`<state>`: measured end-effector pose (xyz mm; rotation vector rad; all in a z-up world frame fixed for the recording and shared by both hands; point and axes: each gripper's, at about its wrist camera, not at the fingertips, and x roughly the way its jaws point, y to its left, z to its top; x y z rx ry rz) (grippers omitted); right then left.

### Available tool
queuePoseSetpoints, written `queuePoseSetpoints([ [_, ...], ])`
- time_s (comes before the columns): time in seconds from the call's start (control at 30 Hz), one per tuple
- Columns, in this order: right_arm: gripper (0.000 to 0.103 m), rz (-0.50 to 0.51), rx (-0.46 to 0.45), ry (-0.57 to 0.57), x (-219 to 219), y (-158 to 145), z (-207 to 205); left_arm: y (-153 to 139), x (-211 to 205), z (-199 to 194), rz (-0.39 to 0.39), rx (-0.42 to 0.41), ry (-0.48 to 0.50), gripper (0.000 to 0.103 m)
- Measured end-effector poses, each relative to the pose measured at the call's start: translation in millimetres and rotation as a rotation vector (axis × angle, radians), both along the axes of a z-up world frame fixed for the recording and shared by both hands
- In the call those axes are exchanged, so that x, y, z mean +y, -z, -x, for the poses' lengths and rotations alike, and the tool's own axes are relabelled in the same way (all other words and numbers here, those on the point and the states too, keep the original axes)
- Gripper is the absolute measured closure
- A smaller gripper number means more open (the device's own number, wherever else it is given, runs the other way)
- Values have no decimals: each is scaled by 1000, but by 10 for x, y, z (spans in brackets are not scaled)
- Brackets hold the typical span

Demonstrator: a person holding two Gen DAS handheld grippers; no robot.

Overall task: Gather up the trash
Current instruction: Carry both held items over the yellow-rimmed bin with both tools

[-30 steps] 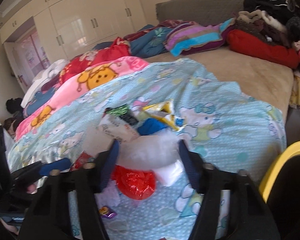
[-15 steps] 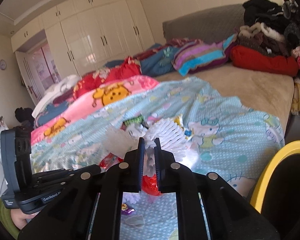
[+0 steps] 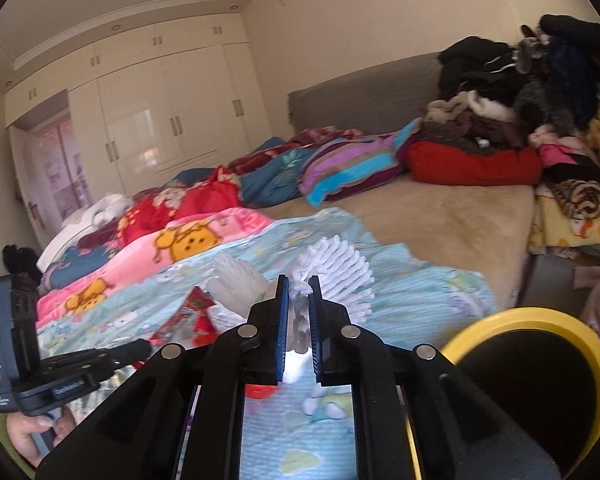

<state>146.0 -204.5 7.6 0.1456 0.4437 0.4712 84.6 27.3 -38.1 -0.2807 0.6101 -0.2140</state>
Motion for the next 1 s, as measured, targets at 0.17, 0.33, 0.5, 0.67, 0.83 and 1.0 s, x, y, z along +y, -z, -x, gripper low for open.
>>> queuePoseSetpoints([
  [0.17,93,12,16,72,-291,20,48,-70,-199,-8,-6,-14,46,103],
  [0.33,93,51,11,140,-535,51,128,-123,-408,-50,-5,-18,97,103],
  [0.5,93,70,28,214,-805,106,183,-194,-681,-74,-5,-36,170,103],
  [0.67,93,81,40,282,-1073,140,222,-241,-966,-101,-4,-44,234,103],
  [0.83,93,82,50,338,-1330,160,251,-258,-1217,-133,-9,-47,286,103],
  [1.0,93,79,73,380,-1564,210,243,-267,-1457,-154,-20,-51,326,103],
])
